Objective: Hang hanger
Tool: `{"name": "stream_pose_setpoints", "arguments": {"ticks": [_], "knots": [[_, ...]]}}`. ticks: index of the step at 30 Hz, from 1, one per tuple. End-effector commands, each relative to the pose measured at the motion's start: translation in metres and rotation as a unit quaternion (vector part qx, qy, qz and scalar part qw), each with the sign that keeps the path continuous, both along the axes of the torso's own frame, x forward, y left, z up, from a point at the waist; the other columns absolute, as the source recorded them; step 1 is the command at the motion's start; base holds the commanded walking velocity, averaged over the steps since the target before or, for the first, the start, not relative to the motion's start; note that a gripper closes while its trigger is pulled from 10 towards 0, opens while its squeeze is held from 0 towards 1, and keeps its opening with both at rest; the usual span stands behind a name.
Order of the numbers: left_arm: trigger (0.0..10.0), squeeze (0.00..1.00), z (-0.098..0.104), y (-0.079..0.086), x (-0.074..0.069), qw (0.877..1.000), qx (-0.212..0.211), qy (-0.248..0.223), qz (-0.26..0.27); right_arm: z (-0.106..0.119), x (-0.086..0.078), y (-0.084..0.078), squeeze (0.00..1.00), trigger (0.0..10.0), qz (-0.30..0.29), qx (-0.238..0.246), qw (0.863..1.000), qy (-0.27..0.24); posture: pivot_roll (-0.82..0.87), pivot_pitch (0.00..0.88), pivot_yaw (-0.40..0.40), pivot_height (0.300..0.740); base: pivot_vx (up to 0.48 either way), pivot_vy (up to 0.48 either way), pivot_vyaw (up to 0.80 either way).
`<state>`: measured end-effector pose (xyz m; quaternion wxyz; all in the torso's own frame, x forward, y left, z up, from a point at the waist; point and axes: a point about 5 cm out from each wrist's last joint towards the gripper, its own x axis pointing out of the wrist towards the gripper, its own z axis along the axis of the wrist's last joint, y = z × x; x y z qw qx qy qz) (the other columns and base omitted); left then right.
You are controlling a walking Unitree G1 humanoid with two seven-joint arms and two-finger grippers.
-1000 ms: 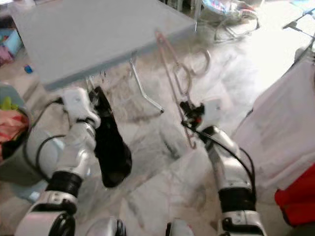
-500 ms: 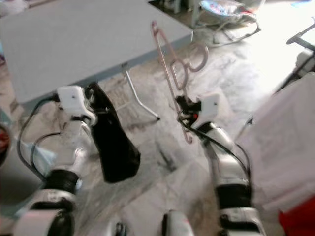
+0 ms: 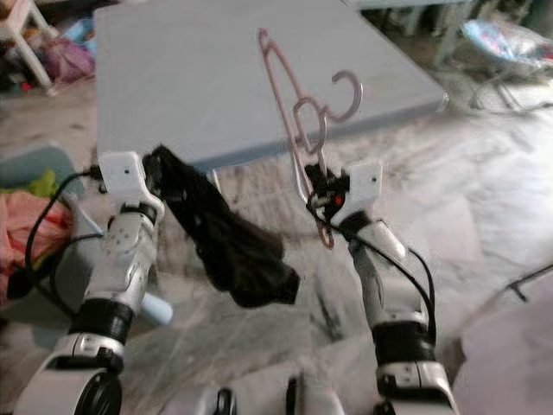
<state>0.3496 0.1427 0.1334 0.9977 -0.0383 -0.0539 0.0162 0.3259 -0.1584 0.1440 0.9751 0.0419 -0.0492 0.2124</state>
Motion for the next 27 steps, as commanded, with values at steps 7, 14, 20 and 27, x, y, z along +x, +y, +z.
{"name": "stream_pose_setpoints", "arguments": {"ticks": [7, 14, 20, 27], "knots": [[0.0, 0.0, 0.0037, -0.0076, 0.0016, 1.0, 0.002, -0.002, -0.007, 0.0016, -0.0012, -0.0106, 0.0, 10.0, -0.018, 0.002, 1.0, -0.003, -0.06, 0.118, 0.011, 0.74, 0.43, 0.0, 0.39], [0.4, 0.0, 0.0048, -0.0081, 0.0017, 1.0, -0.007, -0.006, -0.006, 0.0011, -0.0008, -0.0084, 0.0, 10.0, -0.017, 0.005, 1.0, -0.003, -0.06, 0.118, 0.011, 0.74, 0.22, -0.158, 0.0], [0.0, 0.0, 0.0054, -0.0076, 0.0019, 1.0, -0.003, -0.007, -0.003, 0.0001, -0.0017, -0.0098, 0.0, 10.0, -0.019, 0.0, 1.0, -0.002, -0.06, 0.118, 0.011, 0.74, 0.0, -0.119, 0.0], [0.0, 0.0, 0.0051, -0.007, 0.0022, 1.0, -0.003, -0.006, -0.002, -0.0008, -0.0026, -0.0104, 0.0, 10.0, -0.019, -0.002, 1.0, 0.0, -0.06, 0.119, 0.011, 0.74, 0.0, -0.464, 0.0]]}}
